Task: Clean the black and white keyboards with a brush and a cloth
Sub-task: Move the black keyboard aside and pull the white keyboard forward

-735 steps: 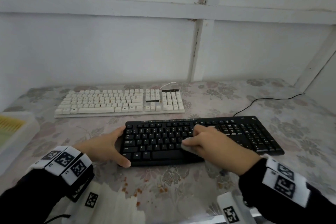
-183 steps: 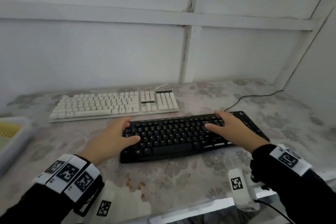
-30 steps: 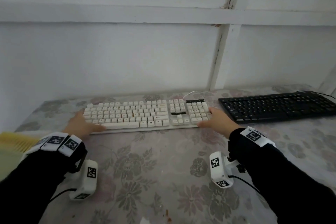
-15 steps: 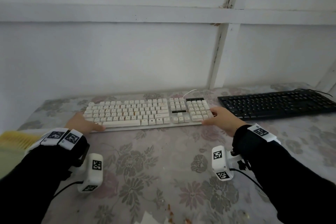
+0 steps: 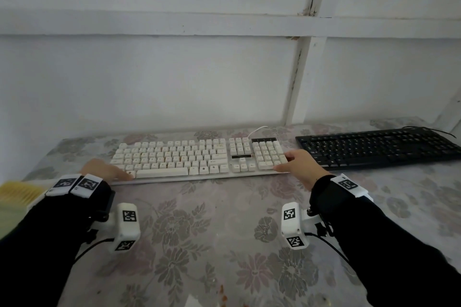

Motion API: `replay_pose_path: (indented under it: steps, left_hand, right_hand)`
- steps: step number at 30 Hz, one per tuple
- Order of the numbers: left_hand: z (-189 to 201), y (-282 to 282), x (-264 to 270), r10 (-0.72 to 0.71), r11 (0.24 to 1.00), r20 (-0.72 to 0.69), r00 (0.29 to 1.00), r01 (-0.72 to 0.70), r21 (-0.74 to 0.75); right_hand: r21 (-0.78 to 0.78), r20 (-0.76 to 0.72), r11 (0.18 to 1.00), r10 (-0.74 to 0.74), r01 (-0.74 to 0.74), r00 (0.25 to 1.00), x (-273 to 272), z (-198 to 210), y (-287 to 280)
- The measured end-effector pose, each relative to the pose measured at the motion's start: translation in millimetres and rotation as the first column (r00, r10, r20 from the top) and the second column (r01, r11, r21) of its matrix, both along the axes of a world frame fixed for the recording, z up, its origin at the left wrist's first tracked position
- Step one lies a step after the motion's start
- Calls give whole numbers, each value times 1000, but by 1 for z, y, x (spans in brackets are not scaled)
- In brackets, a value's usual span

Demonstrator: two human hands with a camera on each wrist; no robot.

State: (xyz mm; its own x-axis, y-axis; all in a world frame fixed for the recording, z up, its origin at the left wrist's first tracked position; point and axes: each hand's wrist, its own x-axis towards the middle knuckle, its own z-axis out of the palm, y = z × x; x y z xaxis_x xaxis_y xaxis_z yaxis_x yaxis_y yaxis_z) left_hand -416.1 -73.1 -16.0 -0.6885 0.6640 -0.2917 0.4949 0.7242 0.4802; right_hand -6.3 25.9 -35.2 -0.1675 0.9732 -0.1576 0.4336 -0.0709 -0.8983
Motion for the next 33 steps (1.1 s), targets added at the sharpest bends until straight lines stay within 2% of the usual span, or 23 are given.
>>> replay_pose_path:
  steps: [12,23,28,33]
  left_hand:
    - [-1,5,6,8,999,19,1000,-8,-33]
    - [6,-1,6,-10,995,41,999,14,-94]
    - [7,-5,11,-40,995,27,999,42,-93]
    - [5,-16,27,-75,996,21,997,76,-55]
  right_hand:
    - [17,141,1000,-20,18,990,-8,-3,9]
    - [-90,118,996,14,-3,993,-7,7,20]
    - [-82,157,993,99,-87,983,8,6,17]
    - [-57,147,994,97,-89,984,30,5,-2]
